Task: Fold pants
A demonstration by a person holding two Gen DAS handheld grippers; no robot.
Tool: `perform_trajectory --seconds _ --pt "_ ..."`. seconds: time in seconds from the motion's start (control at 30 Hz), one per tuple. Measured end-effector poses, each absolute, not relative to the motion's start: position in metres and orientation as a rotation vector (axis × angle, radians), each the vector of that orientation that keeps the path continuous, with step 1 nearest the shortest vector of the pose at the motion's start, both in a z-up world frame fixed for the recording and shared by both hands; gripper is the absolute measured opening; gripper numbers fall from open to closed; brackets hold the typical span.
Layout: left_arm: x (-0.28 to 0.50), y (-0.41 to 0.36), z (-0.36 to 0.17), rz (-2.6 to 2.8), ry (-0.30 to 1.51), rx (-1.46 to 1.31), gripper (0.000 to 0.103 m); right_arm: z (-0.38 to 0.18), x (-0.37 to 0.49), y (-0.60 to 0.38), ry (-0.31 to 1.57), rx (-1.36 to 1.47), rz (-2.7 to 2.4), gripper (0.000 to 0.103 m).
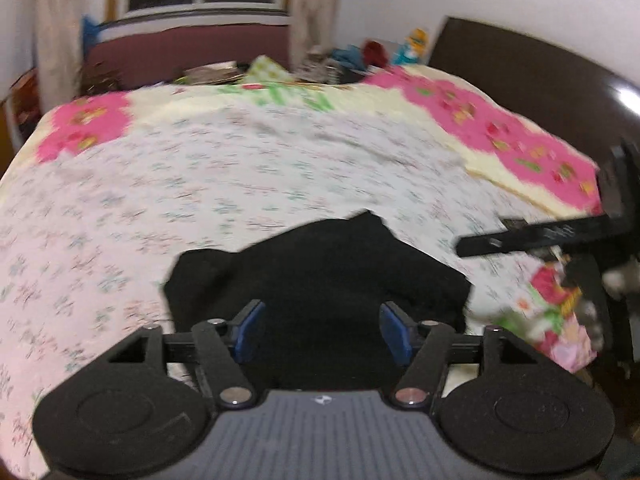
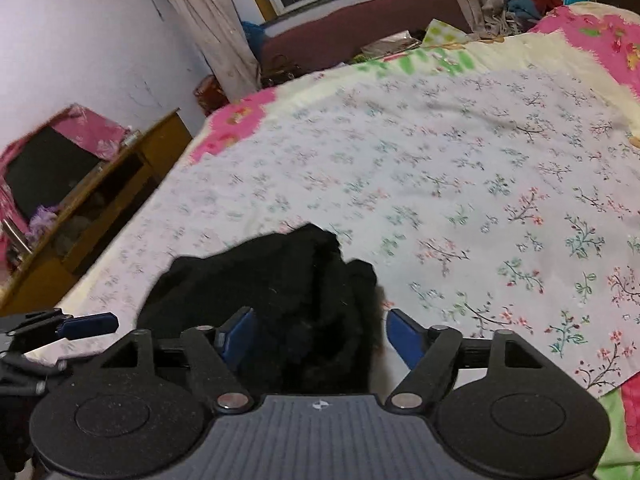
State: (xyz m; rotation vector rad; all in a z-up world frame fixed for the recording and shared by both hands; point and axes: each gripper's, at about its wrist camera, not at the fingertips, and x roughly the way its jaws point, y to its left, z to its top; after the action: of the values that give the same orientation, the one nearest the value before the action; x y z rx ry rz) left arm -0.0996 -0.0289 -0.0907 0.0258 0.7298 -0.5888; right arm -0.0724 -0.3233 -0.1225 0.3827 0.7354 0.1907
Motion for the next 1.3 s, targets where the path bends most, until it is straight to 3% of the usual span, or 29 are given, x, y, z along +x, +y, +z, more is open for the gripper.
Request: perform_trajectory --seconds 0.5,0.57,0.7,0.77,0.8,0.83,0.9,1.03,1.13,1.3 --pt "-0.023 0.021 -0.184 -0.427 0.997 -0.301 0.076 -0.193 -0.014 -0.315 0.954 0.645 0.328 0.080" --pt "-0.025 0.015 -0.185 -0.442 0.986 -0.300 0.079 -0.193 -0.014 -0.309 0.957 0.678 0.349 0.083" --pt "-0.015 0.000 -0.208 -0.443 1.043 -0.216 0.096 -0.199 -0.009 -0.292 0.972 0.655 0.404 0.086" --pt "-0.005 0.007 -0.223 -0.410 1.111 -0.296 0.091 -0.208 -0.001 -0.293 1.011 0.672 0.378 0.068" --pt "-0.007 0.008 -0.218 -0.417 1.105 -0.315 0.081 -0.209 -0.001 -0.296 1.035 0.674 0.340 0.041" --pt "-0.011 0.007 -0.211 -0.429 1.090 -0.303 0.078 -0.205 -0.005 -0.303 1.036 0.691 0.328 0.030" --pt "-0.019 0.007 -0.199 -0.449 1.067 -0.290 0.073 -0.196 -0.013 -0.314 1.005 0.753 0.375 0.026" --pt "-0.026 0.024 -0.182 -0.456 1.035 -0.422 0.049 -0.177 -0.026 -0.314 0.956 0.828 0.456 0.024" --pt "-0.034 0.029 -0.175 -0.454 1.001 -0.393 0.048 -0.166 -0.031 -0.310 0.914 0.813 0.477 0.024" --pt "-0.029 0.033 -0.202 -0.417 1.061 -0.377 0.053 -0.197 -0.026 -0.304 1.014 0.704 0.363 0.027"
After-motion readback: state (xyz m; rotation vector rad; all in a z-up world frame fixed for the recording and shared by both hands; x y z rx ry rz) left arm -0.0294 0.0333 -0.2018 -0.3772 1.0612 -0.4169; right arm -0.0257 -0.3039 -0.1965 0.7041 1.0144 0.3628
